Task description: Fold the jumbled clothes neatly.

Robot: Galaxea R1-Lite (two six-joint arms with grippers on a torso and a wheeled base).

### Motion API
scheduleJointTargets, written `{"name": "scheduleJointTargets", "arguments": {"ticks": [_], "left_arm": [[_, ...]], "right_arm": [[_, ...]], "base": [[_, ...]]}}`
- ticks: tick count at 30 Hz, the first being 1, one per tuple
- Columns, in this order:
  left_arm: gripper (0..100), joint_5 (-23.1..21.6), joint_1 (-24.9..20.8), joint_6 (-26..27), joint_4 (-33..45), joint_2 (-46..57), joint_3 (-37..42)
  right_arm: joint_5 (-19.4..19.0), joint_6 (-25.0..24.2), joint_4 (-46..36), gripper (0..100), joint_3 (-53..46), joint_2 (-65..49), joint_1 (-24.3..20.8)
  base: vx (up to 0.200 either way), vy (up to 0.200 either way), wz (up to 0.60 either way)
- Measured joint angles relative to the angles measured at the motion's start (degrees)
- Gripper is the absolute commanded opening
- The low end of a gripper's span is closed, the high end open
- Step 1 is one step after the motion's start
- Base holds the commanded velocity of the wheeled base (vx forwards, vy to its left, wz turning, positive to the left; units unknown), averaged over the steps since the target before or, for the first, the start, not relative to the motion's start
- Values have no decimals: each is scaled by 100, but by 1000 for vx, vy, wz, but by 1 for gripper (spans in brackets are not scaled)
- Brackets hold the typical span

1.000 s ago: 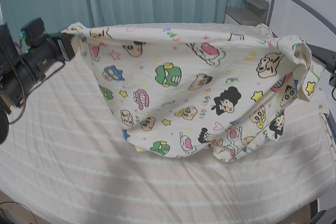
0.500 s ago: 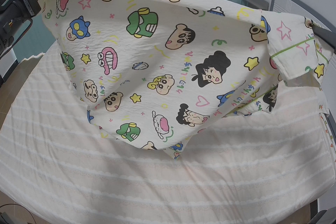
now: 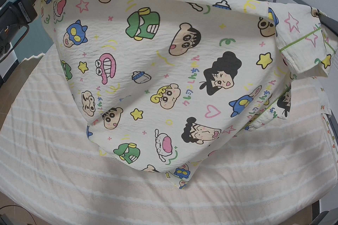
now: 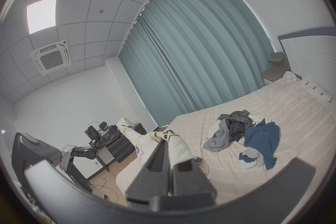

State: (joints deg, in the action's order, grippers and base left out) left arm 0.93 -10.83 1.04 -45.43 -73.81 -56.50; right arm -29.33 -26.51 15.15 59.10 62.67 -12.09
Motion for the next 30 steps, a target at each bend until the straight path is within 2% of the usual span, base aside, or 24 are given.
{"name": "scheduleJointTargets", "arguments": {"ticks": [14, 30], "left_arm": [[0, -9, 0, 9, -18, 41, 276], [0, -33, 0, 60, -20, 174, 458]], "right_arm": [[-9, -22, -5, 0, -50, -5, 2], [-17, -28, -21, 0, -87, 0, 0]], "base": [[-200, 0, 0], [0, 13, 0]]}}
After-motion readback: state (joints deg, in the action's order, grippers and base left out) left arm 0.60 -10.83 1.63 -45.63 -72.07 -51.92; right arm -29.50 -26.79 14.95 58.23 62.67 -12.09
